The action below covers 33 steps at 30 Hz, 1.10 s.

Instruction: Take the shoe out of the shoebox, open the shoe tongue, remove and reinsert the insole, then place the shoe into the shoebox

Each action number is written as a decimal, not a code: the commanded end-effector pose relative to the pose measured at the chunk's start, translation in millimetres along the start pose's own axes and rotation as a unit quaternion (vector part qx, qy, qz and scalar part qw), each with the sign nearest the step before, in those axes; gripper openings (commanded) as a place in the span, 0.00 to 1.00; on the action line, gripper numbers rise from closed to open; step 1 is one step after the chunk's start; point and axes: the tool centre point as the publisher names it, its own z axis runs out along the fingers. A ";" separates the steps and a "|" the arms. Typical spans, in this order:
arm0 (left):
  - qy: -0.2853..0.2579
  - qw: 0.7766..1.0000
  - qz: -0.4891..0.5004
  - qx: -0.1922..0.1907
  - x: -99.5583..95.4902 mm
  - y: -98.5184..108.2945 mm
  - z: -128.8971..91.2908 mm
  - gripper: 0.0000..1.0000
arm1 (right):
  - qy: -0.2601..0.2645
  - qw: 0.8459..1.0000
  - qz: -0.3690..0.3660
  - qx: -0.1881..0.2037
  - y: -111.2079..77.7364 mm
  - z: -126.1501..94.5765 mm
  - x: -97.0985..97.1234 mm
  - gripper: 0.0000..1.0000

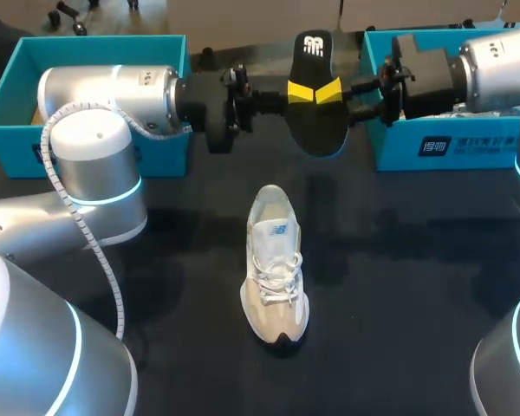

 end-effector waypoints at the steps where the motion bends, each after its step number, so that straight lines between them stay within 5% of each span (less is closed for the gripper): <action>1: -0.002 1.000 0.003 -0.001 2.6 4.7 5.2 0.00 | 0.000 1.000 0.001 0.004 3.8 4.8 -1.6 0.45; 14: 0.000 1.000 0.006 -0.010 3.7 9.0 0.0 0.00 | 0.003 1.000 0.002 0.008 3.9 4.4 -3.8 0.36; 19: 0.000 1.000 0.006 -0.010 3.8 8.6 -1.0 0.00 | 0.004 1.000 0.002 0.009 5.5 4.7 -5.1 0.13; 20: 0.001 1.000 0.006 -0.010 3.9 8.5 -1.1 0.00 | 0.005 1.000 0.002 0.009 5.8 4.7 -5.4 0.00; 25: 0.000 1.000 0.003 -0.010 4.4 8.7 -1.1 0.00 | 0.004 1.000 -0.003 0.008 7.3 5.3 -5.6 0.00; 28: 0.003 1.000 0.003 -0.010 3.8 8.9 -1.6 0.44 | 0.000 1.000 -0.008 0.005 8.4 6.3 -6.1 0.00; 29: 0.004 1.000 0.003 -0.011 3.6 9.4 -2.2 0.99 | 0.000 1.000 -0.011 0.004 8.9 6.4 -6.6 0.00; 33: 0.009 1.000 -0.003 -0.012 3.4 10.8 -8.6 1.00 | -0.007 1.000 -0.017 -0.002 11.6 6.2 -9.5 0.00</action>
